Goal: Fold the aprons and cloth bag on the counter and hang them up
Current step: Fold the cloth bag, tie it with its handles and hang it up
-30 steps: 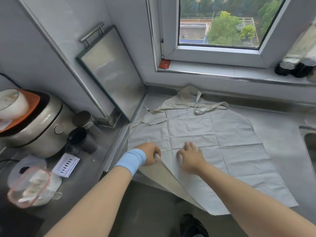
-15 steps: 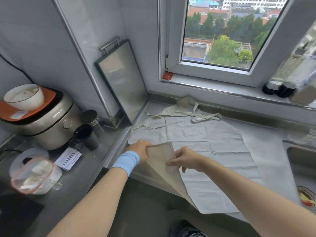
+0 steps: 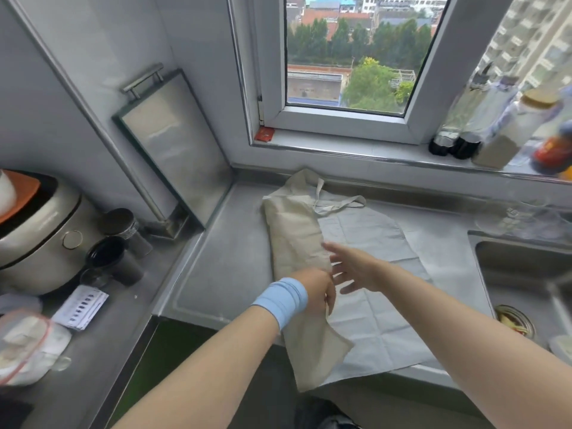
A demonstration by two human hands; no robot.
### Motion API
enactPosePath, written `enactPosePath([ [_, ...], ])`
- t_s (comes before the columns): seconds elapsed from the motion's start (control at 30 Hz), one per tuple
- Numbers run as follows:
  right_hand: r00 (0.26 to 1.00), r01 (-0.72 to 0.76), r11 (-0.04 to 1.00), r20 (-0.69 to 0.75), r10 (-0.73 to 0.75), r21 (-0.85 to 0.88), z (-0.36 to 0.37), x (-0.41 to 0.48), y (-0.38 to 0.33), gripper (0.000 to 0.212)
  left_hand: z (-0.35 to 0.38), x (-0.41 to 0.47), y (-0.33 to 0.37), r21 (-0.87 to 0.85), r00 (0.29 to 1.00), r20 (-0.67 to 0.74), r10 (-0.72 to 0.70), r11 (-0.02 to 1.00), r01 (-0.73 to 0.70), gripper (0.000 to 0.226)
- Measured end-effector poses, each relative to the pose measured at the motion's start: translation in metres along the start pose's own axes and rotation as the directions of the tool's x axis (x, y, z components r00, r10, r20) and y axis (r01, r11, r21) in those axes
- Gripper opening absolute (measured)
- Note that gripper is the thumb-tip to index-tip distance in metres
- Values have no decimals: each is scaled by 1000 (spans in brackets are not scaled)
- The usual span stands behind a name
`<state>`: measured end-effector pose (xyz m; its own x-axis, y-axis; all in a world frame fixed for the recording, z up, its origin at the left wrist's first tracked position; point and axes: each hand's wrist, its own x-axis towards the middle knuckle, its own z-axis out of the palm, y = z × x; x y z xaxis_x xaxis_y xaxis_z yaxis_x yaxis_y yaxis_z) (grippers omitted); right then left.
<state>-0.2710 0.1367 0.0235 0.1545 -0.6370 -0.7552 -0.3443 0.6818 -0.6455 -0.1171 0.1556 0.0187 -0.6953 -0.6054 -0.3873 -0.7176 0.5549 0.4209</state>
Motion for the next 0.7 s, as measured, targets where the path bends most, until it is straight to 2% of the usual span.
enactPosePath([
  [0.07,991,18,984,-128,-41,-179,0,7,13,26,10,12,9,3,998,33,53,999,-53,31],
  [0.1,974,10,972,-218,-63,-233,0,11,21,15,14,15,9,-16,998,21,66,998,-66,37],
  [0.17,930,-41,954,-361,-72,-296,-5,23,39,18,15,14,5,-182,997,-79,9,983,-24,47],
  [0.23,903,-122,915,-426,-59,-385,-6,28,51,7,14,10,-10,-371,964,-208,-164,926,77,49],
  [0.27,895,-179,875,-445,-46,-451,-6,33,56,9,14,10,-23,-428,931,-249,-267,893,142,49],
  [0.3,883,-235,818,-467,-47,-526,-5,39,62,25,12,11,-38,-454,896,-264,-357,866,212,49],
  [0.37,848,-256,688,-500,-178,-679,1,47,66,56,10,16,-68,-414,870,-209,-447,846,335,47],
  [0.4,828,-203,630,-474,-298,-750,3,52,66,68,9,20,-81,-340,877,-151,-456,857,387,46],
  [0.47,832,-53,492,-311,-460,-869,5,64,62,79,12,29,-101,-137,893,-48,-447,889,437,52],
  [0.53,892,16,420,-177,-416,-907,7,79,60,80,15,39,-112,-25,900,-3,-437,899,436,62],
  [0.6,948,5,450,-139,-286,-893,14,89,59,76,15,47,-116,11,904,22,-428,904,427,68],
  [0.63,959,-7,449,-134,-251,-893,18,93,57,72,14,52,-118,33,906,44,-422,907,421,70],
  [0.7,939,-17,385,-148,-312,-923,24,100,50,54,11,59,-126,71,899,99,-426,905,420,74],
])
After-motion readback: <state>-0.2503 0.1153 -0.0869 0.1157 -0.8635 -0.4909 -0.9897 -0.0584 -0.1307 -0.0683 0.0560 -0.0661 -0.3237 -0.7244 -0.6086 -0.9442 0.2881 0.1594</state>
